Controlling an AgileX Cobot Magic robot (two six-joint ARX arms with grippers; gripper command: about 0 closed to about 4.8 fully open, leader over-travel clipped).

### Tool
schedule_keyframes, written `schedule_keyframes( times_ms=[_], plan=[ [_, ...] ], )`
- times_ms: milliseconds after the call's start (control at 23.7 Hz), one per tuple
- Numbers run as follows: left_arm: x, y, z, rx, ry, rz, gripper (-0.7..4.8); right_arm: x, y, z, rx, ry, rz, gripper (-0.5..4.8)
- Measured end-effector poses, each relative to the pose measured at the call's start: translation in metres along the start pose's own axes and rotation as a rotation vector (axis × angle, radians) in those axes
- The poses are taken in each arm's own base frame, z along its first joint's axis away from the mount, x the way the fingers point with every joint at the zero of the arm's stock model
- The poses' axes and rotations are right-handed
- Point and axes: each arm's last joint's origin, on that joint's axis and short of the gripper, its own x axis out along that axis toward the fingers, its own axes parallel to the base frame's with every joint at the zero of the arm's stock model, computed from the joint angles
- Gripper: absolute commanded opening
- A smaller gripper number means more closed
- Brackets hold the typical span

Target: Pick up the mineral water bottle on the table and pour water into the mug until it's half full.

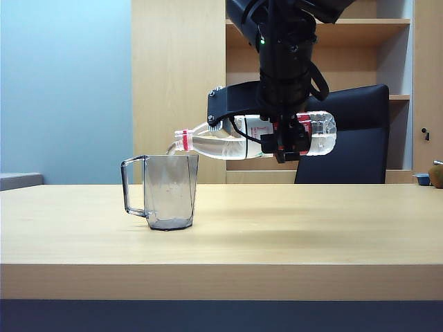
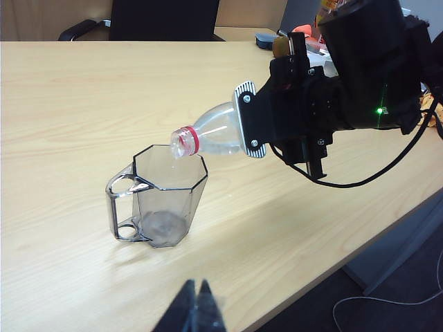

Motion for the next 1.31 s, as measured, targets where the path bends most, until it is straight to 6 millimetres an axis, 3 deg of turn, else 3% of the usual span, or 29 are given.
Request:
schedule_keyframes(
  times_ms=[1309],
  plan=[
    [0.0000, 0.0000, -0.0001, -0.001, 0.001, 0.000, -0.05, -0.0033, -0.0011, 0.0017, -0.071, 0.082, -0.052, 3.14]
  ],
)
